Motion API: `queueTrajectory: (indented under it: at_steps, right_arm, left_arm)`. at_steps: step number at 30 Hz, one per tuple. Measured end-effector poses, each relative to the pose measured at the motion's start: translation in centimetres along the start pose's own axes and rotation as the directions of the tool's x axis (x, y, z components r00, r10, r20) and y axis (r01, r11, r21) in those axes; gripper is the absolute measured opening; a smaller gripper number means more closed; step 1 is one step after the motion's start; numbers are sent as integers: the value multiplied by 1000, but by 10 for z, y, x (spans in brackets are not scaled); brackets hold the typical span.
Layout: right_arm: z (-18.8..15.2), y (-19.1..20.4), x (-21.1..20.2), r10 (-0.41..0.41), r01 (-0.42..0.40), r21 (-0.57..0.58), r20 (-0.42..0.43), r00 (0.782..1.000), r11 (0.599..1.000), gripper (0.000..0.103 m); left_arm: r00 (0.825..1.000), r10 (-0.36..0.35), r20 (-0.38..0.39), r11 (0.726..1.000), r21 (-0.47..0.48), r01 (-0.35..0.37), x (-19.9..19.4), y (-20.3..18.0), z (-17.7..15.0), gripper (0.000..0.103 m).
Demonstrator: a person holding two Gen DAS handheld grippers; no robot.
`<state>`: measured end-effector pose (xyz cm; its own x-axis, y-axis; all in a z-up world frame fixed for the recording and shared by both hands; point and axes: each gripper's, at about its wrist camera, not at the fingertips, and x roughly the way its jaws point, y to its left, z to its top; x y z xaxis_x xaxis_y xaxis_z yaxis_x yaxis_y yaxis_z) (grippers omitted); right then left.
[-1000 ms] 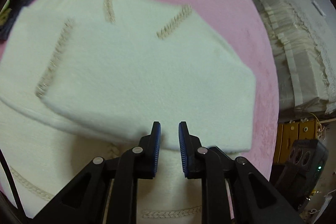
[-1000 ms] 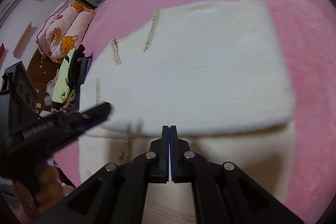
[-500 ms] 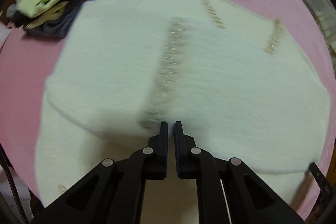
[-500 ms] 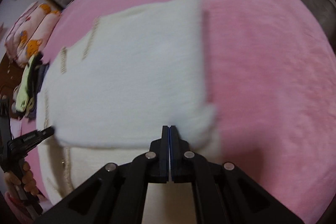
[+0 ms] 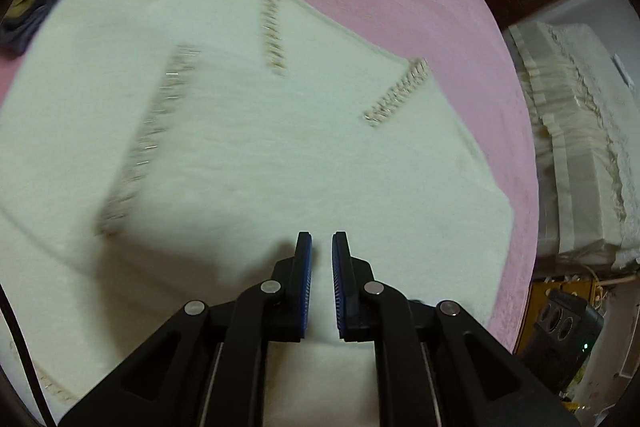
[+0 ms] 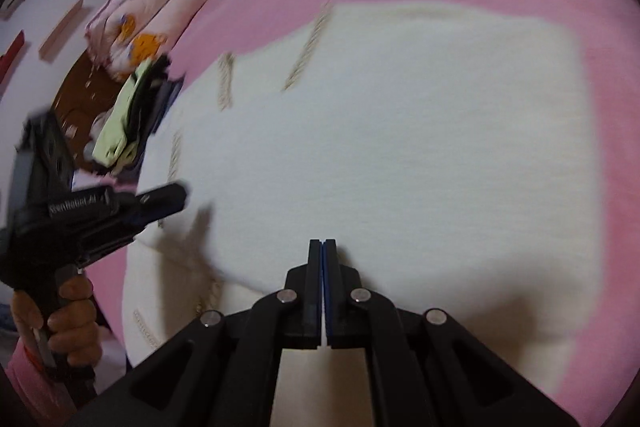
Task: Fold large clothes
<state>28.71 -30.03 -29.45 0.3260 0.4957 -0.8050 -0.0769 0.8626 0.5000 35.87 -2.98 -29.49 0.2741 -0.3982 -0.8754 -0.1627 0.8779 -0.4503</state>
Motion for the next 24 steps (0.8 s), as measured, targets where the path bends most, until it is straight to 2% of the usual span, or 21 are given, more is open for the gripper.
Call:
queueTrajectory:
  at_steps: [3,5,7,9,11,12,14,16,19,21,22,24]
  right_arm:
    - [14,8,17,13,-13,-10,25,1000,1000,0]
    - [34,5,20,-19,19,-1,64,998,1000,0]
    - [54,-7,17,-71,68,30,119,990,997,0]
    - [75,-32,5,-77,63,82,174,982,995,0]
    - [88,-53,-7,-173,146,136,212,962,980,0]
    - [94,-66,-12,-209,176,159,225,952,972,0]
    - [97,-102,-29,-273,217,231,249,929,949,0]
    - [96,-127,-44,-285,205,287,275,918,936,0]
    - [90,-157,-64,-354,237,364,300,886,901,0]
    - [86,-177,-68,-281,134,416,317,906,900,0]
    - [85,-182,-68,-261,96,442,331,907,892,0]
    - [85,-180,-65,-284,114,449,332,899,886,0]
  left_arm:
    - [999,33,-5,999,19,-33,15,-14,4,7]
    - [997,70,10,997,15,-70,15,-10,7,7]
    - [996,81,34,997,-9,-81,17,-6,20,7]
    - [993,92,71,995,-43,-89,10,6,27,7]
    - [985,131,114,991,-53,-125,2,18,30,7]
    - [973,183,139,982,-60,-176,-2,28,34,7]
    - [962,228,147,972,-83,-218,-8,44,39,7]
    - [960,230,160,969,-126,-211,-16,65,43,7]
    - [962,214,169,971,-146,-190,-21,81,42,5]
    - [954,249,166,966,-111,-233,-19,84,39,5]
    - [946,275,171,961,-90,-263,-18,81,38,5]
    - [928,322,185,947,-68,-315,-16,74,37,5]
